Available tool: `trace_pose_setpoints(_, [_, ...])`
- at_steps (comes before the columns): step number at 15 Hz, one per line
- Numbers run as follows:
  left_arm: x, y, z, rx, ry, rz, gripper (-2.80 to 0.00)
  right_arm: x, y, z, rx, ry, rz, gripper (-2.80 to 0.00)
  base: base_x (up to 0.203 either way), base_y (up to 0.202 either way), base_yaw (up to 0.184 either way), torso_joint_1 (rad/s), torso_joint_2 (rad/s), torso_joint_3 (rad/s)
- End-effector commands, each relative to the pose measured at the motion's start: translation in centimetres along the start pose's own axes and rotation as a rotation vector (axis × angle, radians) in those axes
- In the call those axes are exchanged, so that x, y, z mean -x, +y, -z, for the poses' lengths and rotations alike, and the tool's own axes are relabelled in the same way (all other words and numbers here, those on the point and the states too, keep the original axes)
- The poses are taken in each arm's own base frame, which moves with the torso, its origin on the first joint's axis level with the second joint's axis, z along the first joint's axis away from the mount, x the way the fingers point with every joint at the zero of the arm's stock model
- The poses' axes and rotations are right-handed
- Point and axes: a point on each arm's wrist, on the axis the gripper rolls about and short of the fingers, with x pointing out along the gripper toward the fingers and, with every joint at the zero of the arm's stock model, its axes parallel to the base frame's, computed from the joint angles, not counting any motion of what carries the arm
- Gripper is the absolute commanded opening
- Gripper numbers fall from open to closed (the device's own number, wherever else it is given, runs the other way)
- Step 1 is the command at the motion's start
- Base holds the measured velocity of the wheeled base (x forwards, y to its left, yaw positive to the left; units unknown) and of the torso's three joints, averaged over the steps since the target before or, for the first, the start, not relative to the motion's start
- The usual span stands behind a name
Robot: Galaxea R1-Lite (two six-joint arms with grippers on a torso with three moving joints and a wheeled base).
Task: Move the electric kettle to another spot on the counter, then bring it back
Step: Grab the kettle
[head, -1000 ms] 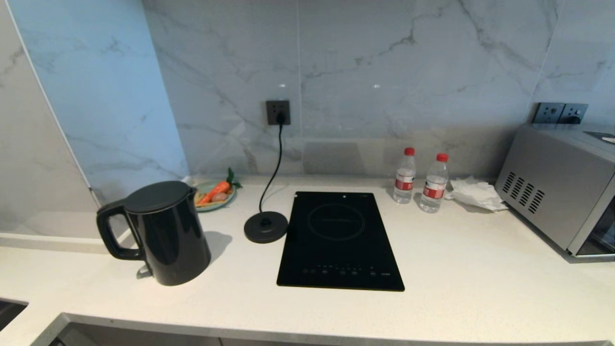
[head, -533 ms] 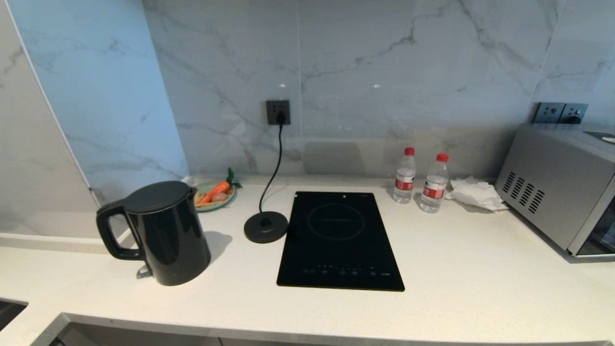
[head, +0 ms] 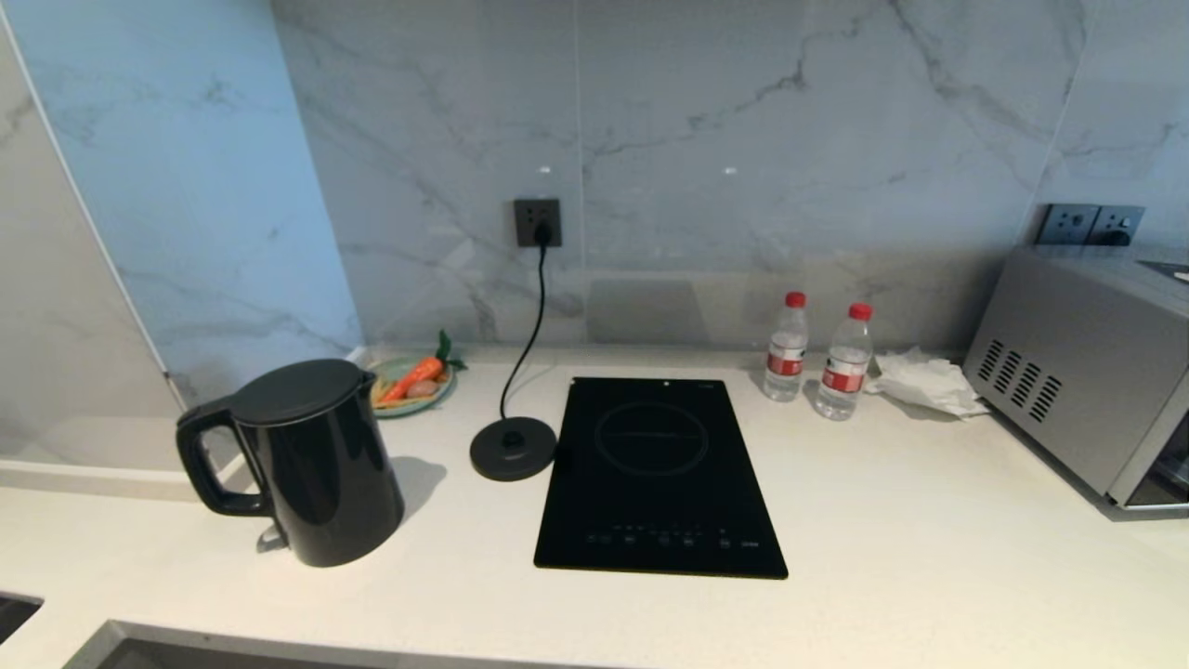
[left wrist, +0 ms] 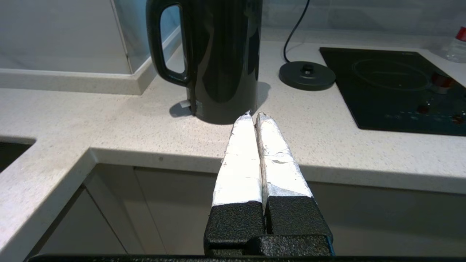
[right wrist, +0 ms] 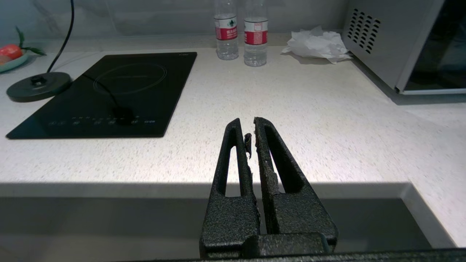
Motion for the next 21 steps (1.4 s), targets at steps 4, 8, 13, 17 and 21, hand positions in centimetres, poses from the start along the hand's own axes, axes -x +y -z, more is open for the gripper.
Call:
trace_pose_setpoints(4, [0.0, 0.0, 0.0, 0.0, 0.001, 0.0, -2.8, 0.0, 0.0, 0.0, 0.0, -0.001, 0.0, -2.8, 0.196, 0.0, 0.002, 0.009, 0.0, 0.0])
trace_pose_setpoints(8, [0.0, 0.0, 0.0, 0.0, 0.001, 0.0, -2.8, 0.0, 0.0, 0.0, 0.0, 0.0, 0.0, -2.8, 0.083, 0.0, 0.001, 0.002, 0.0, 0.001])
trace_pose_setpoints(13, [0.0, 0.0, 0.0, 0.0, 0.001, 0.0, -2.8, 0.0, 0.0, 0.0, 0.0, -0.001, 0.0, -2.8, 0.0, 0.0, 0.0, 0.0, 0.0, 0.0])
trace_pose_setpoints(17, [0.0, 0.0, 0.0, -0.002, 0.001, 0.0, -2.8, 0.0, 0.0, 0.0, 0.0, 0.0, 0.002, -2.8, 0.0, 0.0, 0.0, 0.0, 0.0, 0.0])
trace_pose_setpoints(21, [0.6, 0.0, -2.1, 0.005, -0.068, -0.005, -2.8, 0.0, 0.0, 0.0, 0.0, 0.0, 0.002, -2.8, 0.0, 0.0, 0.0, 0.0, 0.0, 0.0])
